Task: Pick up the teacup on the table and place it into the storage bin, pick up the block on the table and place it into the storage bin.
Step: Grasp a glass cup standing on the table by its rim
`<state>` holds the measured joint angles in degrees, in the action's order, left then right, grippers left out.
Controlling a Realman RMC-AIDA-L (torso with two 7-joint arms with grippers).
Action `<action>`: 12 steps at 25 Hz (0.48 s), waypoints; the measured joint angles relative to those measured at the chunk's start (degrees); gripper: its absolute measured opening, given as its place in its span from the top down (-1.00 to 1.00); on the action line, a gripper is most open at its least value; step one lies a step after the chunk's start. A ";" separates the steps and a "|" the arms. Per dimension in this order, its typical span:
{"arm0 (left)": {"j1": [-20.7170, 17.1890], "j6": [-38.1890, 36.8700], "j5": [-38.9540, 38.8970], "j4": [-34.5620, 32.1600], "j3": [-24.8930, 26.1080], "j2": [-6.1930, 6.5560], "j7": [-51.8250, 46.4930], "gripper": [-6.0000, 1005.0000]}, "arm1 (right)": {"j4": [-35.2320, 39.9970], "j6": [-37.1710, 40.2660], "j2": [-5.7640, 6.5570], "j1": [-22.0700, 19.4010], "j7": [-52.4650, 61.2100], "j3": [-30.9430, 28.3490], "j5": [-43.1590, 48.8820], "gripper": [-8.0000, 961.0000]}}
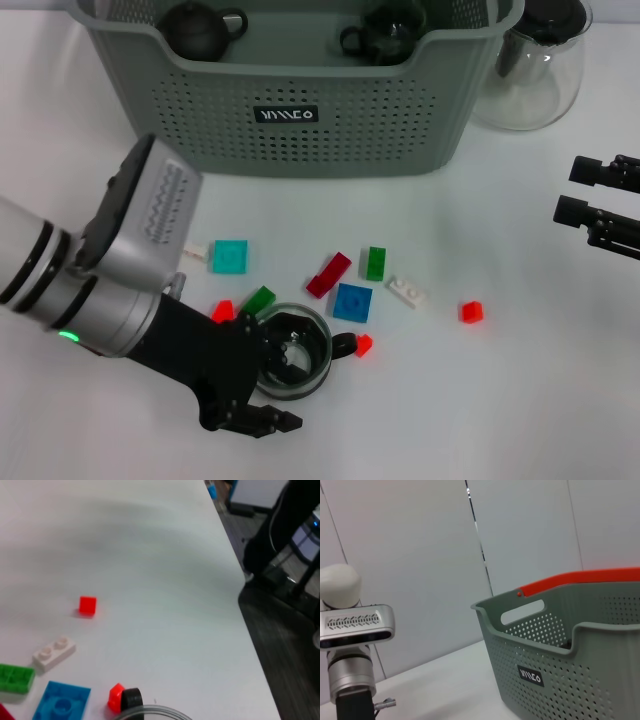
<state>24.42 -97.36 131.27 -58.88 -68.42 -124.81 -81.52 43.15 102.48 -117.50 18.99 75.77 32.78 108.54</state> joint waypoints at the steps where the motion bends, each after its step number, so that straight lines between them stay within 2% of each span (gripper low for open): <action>1: 0.09 0.03 -0.14 -0.95 -1.31 0.00 -1.39 0.11 | -0.01 0.00 0.00 0.00 0.00 0.00 0.00 -0.28; 6: 0.24 2.17 -0.28 -2.98 -5.63 0.00 -5.40 0.16 | 0.00 0.00 -0.01 0.00 0.00 0.00 0.00 -0.28; 12: 0.26 4.16 -0.33 -3.18 -6.38 0.00 -6.25 0.22 | -0.09 0.00 -0.01 -0.14 0.00 0.00 0.00 -0.28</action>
<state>24.68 -93.20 130.94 -62.06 -74.81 -124.80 -87.77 43.07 102.48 -117.51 18.85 75.76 32.78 108.54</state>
